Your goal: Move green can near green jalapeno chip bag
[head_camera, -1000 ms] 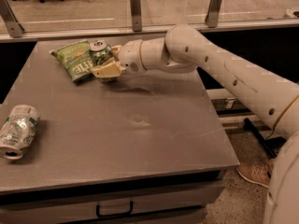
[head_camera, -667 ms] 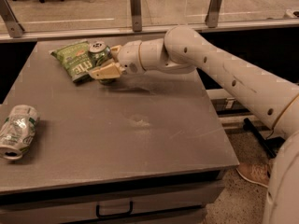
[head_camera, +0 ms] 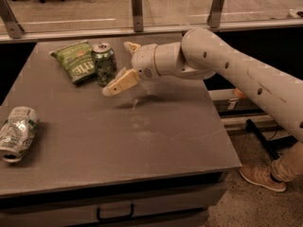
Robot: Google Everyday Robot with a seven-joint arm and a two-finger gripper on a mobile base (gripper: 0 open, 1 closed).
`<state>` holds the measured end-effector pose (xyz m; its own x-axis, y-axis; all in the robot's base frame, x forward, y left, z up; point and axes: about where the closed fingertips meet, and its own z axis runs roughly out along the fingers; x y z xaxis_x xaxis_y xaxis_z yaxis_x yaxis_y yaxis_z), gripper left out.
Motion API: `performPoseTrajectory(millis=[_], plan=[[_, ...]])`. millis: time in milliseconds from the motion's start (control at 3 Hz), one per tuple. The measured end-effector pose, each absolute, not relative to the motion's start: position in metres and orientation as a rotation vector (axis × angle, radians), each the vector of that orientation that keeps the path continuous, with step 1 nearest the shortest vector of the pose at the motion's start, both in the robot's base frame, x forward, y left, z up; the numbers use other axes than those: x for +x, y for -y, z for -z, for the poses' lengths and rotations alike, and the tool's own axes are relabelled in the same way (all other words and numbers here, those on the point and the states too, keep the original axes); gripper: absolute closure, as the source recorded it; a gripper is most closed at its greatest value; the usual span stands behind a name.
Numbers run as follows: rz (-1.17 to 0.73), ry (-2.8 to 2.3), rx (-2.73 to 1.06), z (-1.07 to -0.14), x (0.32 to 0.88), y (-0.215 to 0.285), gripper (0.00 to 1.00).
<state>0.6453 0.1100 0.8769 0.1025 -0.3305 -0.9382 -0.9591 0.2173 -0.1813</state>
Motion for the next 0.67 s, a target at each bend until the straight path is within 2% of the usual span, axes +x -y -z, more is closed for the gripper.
performPoseTrajectory(millis=[333, 667], plan=[[-0.722, -1.473, -1.272, -0.881, 0.619, -0.061, 0.0], [-0.701, -1.495, -1.243, -0.88, 0.618, -0.038, 0.0]])
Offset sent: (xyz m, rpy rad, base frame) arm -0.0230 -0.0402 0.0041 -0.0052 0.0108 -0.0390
